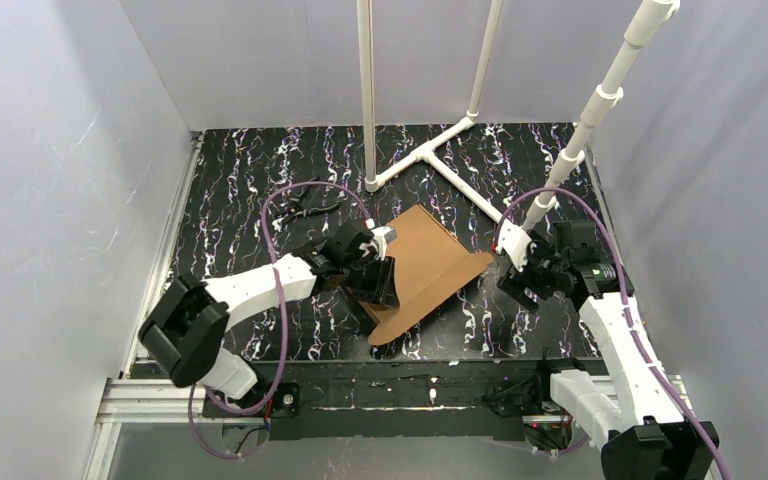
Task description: Fold the paper box
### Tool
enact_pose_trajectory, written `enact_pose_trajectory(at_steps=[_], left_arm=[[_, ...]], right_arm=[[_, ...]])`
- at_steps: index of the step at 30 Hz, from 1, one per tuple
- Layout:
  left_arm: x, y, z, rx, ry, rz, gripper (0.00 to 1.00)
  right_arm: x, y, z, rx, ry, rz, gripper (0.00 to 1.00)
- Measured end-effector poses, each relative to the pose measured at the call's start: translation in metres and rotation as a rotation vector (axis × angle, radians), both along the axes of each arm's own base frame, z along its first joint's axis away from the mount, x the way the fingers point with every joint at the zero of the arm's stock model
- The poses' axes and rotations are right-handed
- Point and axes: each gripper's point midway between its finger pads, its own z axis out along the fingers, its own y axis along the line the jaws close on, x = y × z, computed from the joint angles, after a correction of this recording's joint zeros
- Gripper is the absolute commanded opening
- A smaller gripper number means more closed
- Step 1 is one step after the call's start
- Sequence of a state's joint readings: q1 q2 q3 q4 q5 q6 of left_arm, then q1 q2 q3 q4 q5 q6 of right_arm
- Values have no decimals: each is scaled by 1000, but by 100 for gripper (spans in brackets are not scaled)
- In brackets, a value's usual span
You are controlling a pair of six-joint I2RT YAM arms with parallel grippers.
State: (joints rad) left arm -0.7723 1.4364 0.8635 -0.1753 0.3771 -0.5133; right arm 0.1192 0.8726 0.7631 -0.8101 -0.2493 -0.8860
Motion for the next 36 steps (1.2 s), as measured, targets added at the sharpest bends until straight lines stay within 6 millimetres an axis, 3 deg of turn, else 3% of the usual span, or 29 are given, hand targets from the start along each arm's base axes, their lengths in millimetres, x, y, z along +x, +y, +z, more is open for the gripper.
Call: enact_pose_trajectory(at_steps=[2,8,12,15,18,20,22,23,26,31,34,36], left_arm=[[2,-1,-15,20,33,3,32],[13,-4,-8,27,-21,5,34],[19,4,1,52,-81,35,37],[25,12,26,32,-155,72,38],[26,21,58,-33,-255,110,51],[21,34,71,-67,-303,150,71],[12,52,73,-94,-338,211,95],[8,62,69,-100,-344,244,98],[-9,93,41,-120,-306,383,98],[-24,111,1,-207,-192,550,98],[-20,111,-9,-236,-117,631,98],[-13,106,-8,-259,-79,675,98]], right_arm=[[1,2,4,15,-4,-3,90],[6,25,19,128,40,49,83],[21,62,31,267,114,121,58],[39,101,29,315,162,171,38],[52,131,8,315,229,189,25],[61,136,-10,296,279,157,24],[68,134,-32,265,323,109,27],[69,132,-40,253,345,93,32],[73,131,-35,266,340,81,53],[70,128,2,293,235,151,97],[56,130,40,303,92,322,98],[37,130,54,274,-11,523,98]])
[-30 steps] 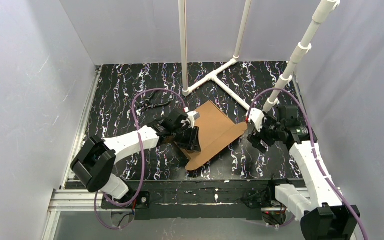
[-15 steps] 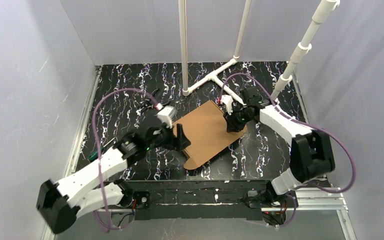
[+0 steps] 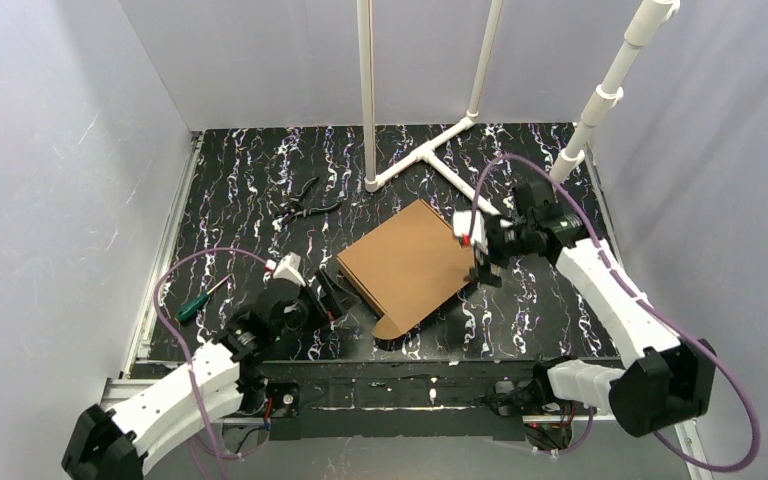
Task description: Fold the paper box
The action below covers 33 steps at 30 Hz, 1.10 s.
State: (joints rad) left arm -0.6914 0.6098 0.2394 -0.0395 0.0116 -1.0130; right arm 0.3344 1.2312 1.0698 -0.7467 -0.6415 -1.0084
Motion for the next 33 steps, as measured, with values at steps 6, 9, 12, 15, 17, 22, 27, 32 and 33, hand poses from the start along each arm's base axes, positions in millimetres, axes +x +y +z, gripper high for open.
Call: enact_pose_trajectory(at_steps=[6,9,12,15,17,22,27,32,33], left_arm=[[22,-14,0,-33,162,83,96],[34,-19,3,-59,229,133,93],[37,-20,-3,-68,295,178,90],[38,-20,-11,-76,343,208,90],[38,-20,-13,-71,350,210,90],[46,-25,-9,12,230,78,65],[55,-23,7,142,73,-114,75],[71,-15,73,266,-203,-254,98],[80,-16,92,272,-267,-271,98]], right_arm=[[-61,3,-51,-54,-27,349,98],[-66,5,-79,-111,-21,395,98],[-53,13,-89,-159,-106,416,98],[-45,21,-91,-188,-162,406,98],[-45,26,-87,-180,-140,365,98],[-46,27,-46,-129,-111,275,98],[-54,0,-31,-144,-102,182,89],[-65,-14,-57,-151,191,49,69],[-69,-13,-64,-145,268,38,61]])
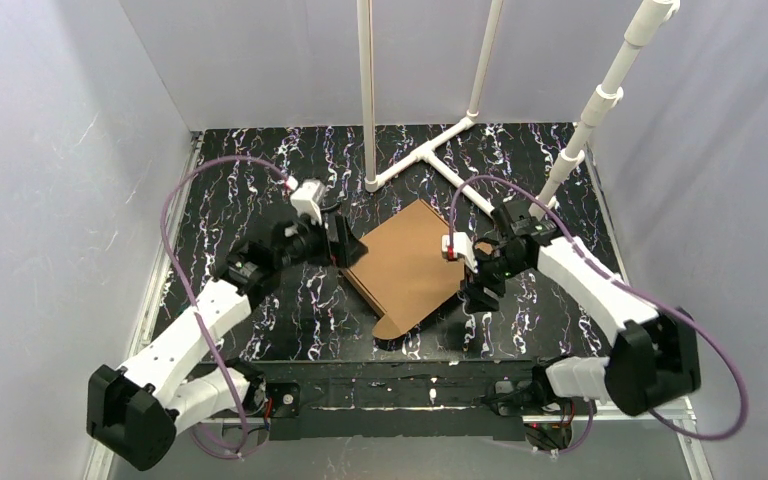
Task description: Fold the paper box
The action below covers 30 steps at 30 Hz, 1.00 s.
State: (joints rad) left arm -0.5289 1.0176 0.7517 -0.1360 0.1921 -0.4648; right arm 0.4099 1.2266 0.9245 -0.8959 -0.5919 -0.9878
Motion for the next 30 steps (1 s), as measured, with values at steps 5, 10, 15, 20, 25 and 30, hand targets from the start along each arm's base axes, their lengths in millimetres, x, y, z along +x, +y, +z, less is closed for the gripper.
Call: enact_pose_trajectory(at_steps=[5,10,15,20,25,30], left_arm=[[54,9,34,-57,-83,-75,98],[88,4,-39,-39,116,-166,98],[74,-5,-88,-52,278,-244,93],[71,-12,-87,-90,302,-254,87],[59,-10,-106,-113,386,-183,80],[25,0,-128,-127,496,-89,76]], right_arm=[[-10,6,-14,19,258,-57,50],[-6,8,-9,49,272,-113,53],[0,8,-3,56,230,-147,59],[-1,-15,-31,-93,221,-87,57],[0,-43,-67,-296,214,-18,57],[30,-42,-80,-352,90,-102,57]])
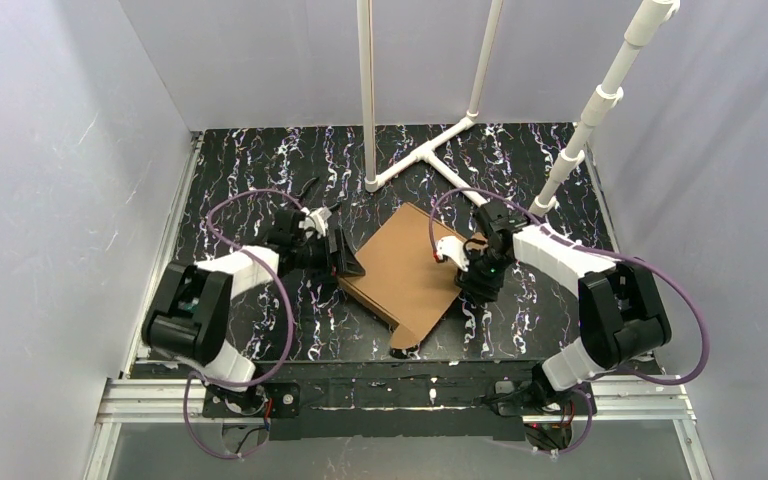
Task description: Fold the paper box
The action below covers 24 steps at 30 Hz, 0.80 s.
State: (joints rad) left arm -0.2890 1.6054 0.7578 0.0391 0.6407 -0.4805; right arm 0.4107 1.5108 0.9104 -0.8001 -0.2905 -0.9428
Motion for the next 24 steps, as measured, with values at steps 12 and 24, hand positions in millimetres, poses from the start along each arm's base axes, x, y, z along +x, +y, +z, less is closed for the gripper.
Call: enact_pose_trajectory(at_steps=[12,24], left_arm=[[-72,-49,-1,1,-11,58,77],[-55,-10,37,-28,-243,341,86]], right_arm=[[82,-12,15,-9,-174,-273,81],[67,-6,73,192,-215,-371,98]])
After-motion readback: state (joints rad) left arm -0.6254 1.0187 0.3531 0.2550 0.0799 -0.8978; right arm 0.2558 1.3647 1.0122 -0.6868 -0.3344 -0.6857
